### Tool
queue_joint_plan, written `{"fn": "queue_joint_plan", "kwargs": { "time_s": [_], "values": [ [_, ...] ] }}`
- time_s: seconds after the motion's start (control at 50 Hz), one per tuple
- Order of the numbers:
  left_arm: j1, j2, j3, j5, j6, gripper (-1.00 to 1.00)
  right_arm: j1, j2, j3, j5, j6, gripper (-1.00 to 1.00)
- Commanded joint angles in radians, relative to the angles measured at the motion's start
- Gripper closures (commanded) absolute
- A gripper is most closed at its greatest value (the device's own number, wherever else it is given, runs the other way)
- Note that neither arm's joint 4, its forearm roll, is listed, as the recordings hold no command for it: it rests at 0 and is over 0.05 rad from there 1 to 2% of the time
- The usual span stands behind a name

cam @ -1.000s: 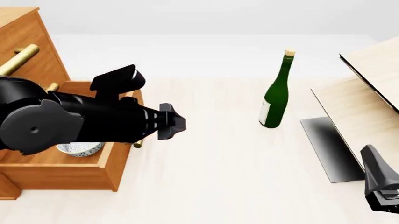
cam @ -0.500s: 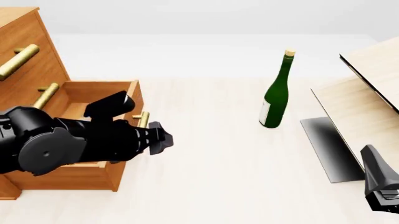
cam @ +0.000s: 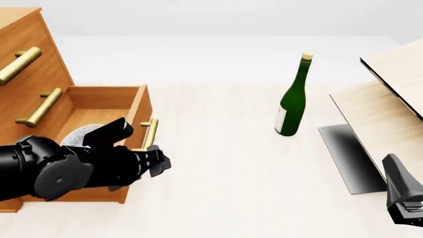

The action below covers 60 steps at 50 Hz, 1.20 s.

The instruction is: Put the bowl in the bottom drawer of the cabinet and close it.

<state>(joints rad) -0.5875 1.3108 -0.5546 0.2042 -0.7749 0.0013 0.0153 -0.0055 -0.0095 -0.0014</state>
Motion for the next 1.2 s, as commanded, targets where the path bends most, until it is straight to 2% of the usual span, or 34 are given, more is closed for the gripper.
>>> {"fn": "queue_joint_plan", "kwargs": {
  "time_s": [0.02,0.16,0.46,0.52,0.62,0.8,0.82,0.86,0.9,1.0,1.04,1.2],
  "values": [
    [0.134,0.039,0.036,-0.027,0.033,-1.00,0.000,0.000,0.000,0.000,0.000,-1.00],
    [0.175,0.068,0.055,-0.050,0.043,-1.00,0.000,0.000,0.000,0.000,0.000,-1.00],
    [0.296,0.067,0.060,-0.021,0.117,-1.00,0.000,0.000,0.000,0.000,0.000,-1.00],
    [0.292,0.075,0.072,-0.035,0.099,-1.00,0.000,0.000,0.000,0.000,0.000,-1.00],
    [0.345,0.065,0.070,-0.018,0.142,-1.00,0.000,0.000,0.000,0.000,0.000,-1.00],
    [0.391,0.088,0.083,-0.041,0.173,-1.00,0.000,0.000,0.000,0.000,0.000,-1.00],
    [0.440,0.084,0.079,-0.029,0.228,-1.00,0.000,0.000,0.000,0.000,0.000,-1.00],
    [0.449,0.094,0.088,-0.041,0.224,-1.00,0.000,0.000,0.000,0.000,0.000,-1.00],
    [0.498,0.089,0.081,-0.028,0.277,-1.00,0.000,0.000,0.000,0.000,0.000,-1.00],
    [0.543,0.095,0.076,-0.024,0.325,-1.00,0.000,0.000,0.000,0.000,0.000,-1.00],
    [0.600,0.077,0.068,-0.009,0.399,-1.00,0.000,0.000,0.000,0.000,0.000,-1.00],
    [0.637,0.109,0.070,-0.030,0.423,-1.00,0.000,0.000,0.000,0.000,0.000,-1.00]
  ]
}}
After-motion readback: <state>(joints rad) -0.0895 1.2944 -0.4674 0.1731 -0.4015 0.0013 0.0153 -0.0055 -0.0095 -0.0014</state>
